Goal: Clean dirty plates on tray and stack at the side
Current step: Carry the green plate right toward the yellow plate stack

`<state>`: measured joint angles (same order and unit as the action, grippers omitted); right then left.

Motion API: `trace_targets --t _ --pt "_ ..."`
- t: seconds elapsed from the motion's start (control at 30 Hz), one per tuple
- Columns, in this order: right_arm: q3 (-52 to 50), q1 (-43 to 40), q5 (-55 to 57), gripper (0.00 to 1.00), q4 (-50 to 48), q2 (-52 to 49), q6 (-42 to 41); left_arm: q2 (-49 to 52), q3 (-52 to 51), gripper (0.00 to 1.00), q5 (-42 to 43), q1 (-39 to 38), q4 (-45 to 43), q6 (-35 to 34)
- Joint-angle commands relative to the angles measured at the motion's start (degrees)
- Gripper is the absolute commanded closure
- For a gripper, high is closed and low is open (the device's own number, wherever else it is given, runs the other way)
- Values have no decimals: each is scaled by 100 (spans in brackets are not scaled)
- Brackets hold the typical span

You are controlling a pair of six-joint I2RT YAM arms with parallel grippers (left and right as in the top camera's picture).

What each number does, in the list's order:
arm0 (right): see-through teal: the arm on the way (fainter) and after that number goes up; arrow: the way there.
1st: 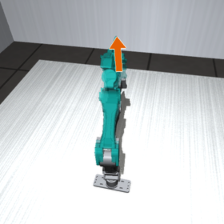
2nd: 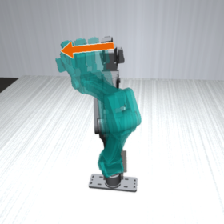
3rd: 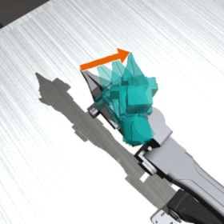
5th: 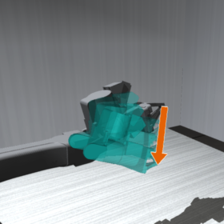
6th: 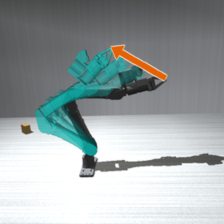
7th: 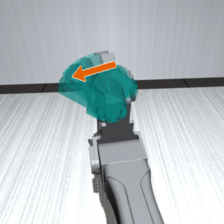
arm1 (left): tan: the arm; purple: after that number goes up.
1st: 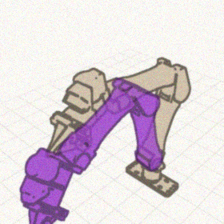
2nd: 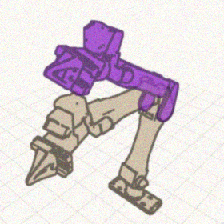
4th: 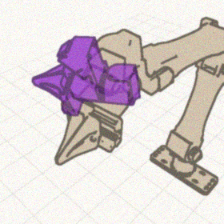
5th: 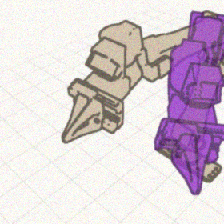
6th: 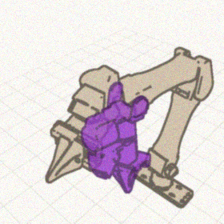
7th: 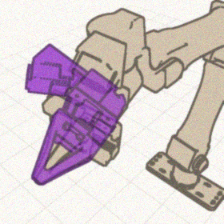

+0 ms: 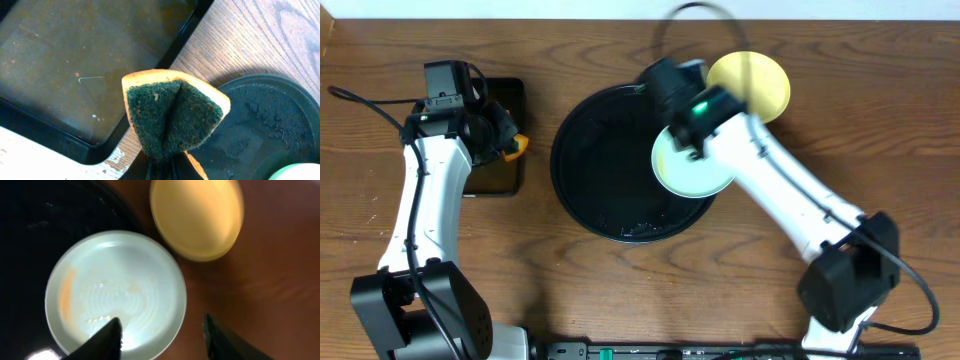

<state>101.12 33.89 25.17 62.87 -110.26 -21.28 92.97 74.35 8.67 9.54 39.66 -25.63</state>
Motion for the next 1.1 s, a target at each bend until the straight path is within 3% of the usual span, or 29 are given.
trace_targets --t 0.0,0.2,0.33,0.5,0.7,0.97,1.07 --pt "-76 -645 -1906 43 136 -83 -509 28 -9 91 -11 9 0 57" --pt "-1051 -1593 -3038 17 -352 -129 90 28 -9 91 -11 9 0 55" --pt "-1759 -2009 -4153 13 -1064 -129 400 28 -9 91 -11 9 0 57" --pt "-2472 -2402 -4369 13 -1762 -129 400 28 -9 91 -11 9 22 57" --pt "-2909 -2614 -5130 18 -2472 -129 555 28 -9 91 -11 9 17 57" --pt "-3456 -2599 -5309 43 -3176 -129 404 28 -9 91 -11 9 17 55" --pt "-3543 -2599 -5309 47 -3364 -129 330 28 -9 91 -11 9 20 55"
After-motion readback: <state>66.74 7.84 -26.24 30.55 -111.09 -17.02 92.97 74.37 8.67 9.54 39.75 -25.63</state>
